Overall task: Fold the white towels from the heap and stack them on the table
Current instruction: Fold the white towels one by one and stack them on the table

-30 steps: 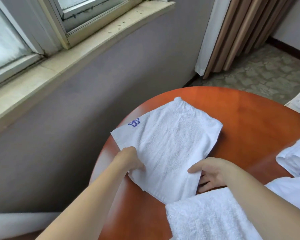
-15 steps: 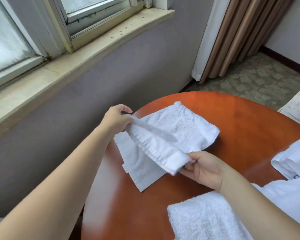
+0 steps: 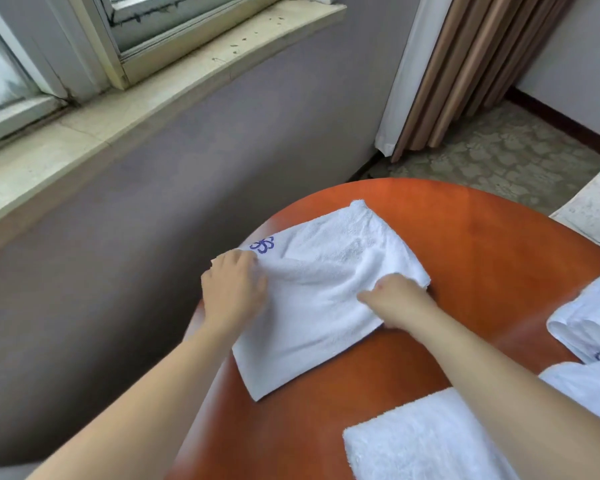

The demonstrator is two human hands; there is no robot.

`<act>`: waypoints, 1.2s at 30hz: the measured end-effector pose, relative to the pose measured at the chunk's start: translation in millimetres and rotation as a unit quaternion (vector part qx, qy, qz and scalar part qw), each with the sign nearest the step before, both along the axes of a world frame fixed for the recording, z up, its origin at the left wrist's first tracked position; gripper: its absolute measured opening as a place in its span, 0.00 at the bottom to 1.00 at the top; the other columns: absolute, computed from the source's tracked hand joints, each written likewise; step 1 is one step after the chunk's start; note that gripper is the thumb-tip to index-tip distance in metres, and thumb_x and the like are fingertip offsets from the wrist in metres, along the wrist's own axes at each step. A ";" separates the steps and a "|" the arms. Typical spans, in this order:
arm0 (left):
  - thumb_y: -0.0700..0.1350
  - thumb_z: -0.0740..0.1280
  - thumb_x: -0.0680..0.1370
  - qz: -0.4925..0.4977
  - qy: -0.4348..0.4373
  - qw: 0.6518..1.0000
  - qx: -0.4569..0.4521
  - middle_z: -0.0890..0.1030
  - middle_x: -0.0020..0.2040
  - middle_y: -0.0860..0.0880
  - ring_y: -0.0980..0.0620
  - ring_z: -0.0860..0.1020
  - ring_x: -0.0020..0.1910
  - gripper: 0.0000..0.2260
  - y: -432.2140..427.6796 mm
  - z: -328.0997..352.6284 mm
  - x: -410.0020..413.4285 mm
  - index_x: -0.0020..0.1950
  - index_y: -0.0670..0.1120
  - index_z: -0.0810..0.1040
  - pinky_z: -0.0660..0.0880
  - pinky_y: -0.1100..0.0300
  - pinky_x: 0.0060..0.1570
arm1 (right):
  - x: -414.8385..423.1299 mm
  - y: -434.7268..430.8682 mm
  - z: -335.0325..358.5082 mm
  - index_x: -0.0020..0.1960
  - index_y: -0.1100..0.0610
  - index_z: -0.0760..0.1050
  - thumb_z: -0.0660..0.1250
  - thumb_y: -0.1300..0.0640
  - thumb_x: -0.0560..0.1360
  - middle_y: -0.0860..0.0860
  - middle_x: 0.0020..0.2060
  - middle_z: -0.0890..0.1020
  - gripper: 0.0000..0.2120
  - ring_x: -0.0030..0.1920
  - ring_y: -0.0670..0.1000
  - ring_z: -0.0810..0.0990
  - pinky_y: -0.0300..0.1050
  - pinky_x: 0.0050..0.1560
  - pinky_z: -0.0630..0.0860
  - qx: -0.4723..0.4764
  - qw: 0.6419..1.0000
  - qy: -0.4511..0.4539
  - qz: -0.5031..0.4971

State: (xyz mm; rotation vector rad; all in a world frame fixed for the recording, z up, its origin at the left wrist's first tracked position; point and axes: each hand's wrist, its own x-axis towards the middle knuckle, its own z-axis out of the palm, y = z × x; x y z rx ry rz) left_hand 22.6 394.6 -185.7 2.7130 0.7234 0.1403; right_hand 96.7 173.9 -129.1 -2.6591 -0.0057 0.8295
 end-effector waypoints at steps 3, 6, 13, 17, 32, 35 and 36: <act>0.46 0.72 0.72 -0.090 -0.093 0.988 0.078 0.79 0.59 0.46 0.42 0.74 0.62 0.11 -23.3 -9.6 14.1 0.53 0.46 0.80 0.66 0.38 0.61 | 39.0 -22.7 -12.6 0.47 0.55 0.73 0.63 0.50 0.75 0.51 0.47 0.78 0.08 0.49 0.56 0.76 0.46 0.44 0.70 -0.005 0.989 -0.142 -0.046; 0.49 0.65 0.79 -0.112 -0.097 0.987 0.056 0.76 0.63 0.48 0.45 0.74 0.62 0.11 -28.4 -3.0 39.3 0.59 0.47 0.78 0.62 0.42 0.65 | 62.8 -41.2 -35.5 0.64 0.58 0.69 0.66 0.49 0.75 0.55 0.61 0.73 0.21 0.62 0.58 0.72 0.51 0.59 0.70 0.036 0.981 -0.163 -0.100; 0.69 0.44 0.68 -0.179 0.152 0.972 0.007 0.63 0.73 0.56 0.54 0.56 0.75 0.37 -3.1 -15.7 62.5 0.72 0.55 0.64 0.55 0.50 0.69 | 84.7 -57.1 -58.9 0.51 0.57 0.77 0.72 0.55 0.66 0.53 0.47 0.82 0.15 0.47 0.56 0.81 0.52 0.51 0.79 0.058 0.989 -0.016 -0.134; 0.62 0.66 0.69 -0.193 0.202 0.959 -0.041 0.61 0.74 0.56 0.54 0.58 0.74 0.32 -1.9 -4.0 67.6 0.71 0.55 0.66 0.60 0.51 0.69 | 90.3 -69.8 -53.3 0.60 0.60 0.74 0.72 0.64 0.67 0.58 0.51 0.80 0.22 0.49 0.59 0.81 0.49 0.47 0.78 0.032 0.978 0.128 -0.159; 0.52 0.64 0.77 -0.189 0.323 0.925 -0.061 0.76 0.51 0.51 0.50 0.74 0.46 0.09 -13.5 10.7 51.4 0.52 0.49 0.75 0.67 0.62 0.37 | 93.3 -88.7 -48.5 0.46 0.60 0.75 0.71 0.49 0.71 0.54 0.44 0.79 0.14 0.42 0.55 0.78 0.44 0.40 0.75 0.037 0.987 0.065 -0.141; 0.51 0.66 0.76 -0.185 0.317 0.926 -0.087 0.76 0.53 0.49 0.49 0.74 0.47 0.12 -13.8 7.0 43.7 0.57 0.48 0.72 0.67 0.60 0.39 | 90.5 -85.8 -53.8 0.43 0.58 0.75 0.73 0.47 0.70 0.52 0.43 0.79 0.15 0.46 0.55 0.78 0.47 0.44 0.73 0.042 0.992 0.018 -0.116; 0.50 0.67 0.76 -0.185 0.304 0.929 -0.105 0.76 0.52 0.50 0.49 0.73 0.46 0.11 -12.9 5.6 42.2 0.55 0.48 0.72 0.67 0.60 0.39 | 89.7 -86.7 -56.7 0.45 0.58 0.76 0.73 0.49 0.69 0.53 0.44 0.80 0.14 0.48 0.56 0.79 0.48 0.47 0.75 0.055 0.991 0.016 -0.121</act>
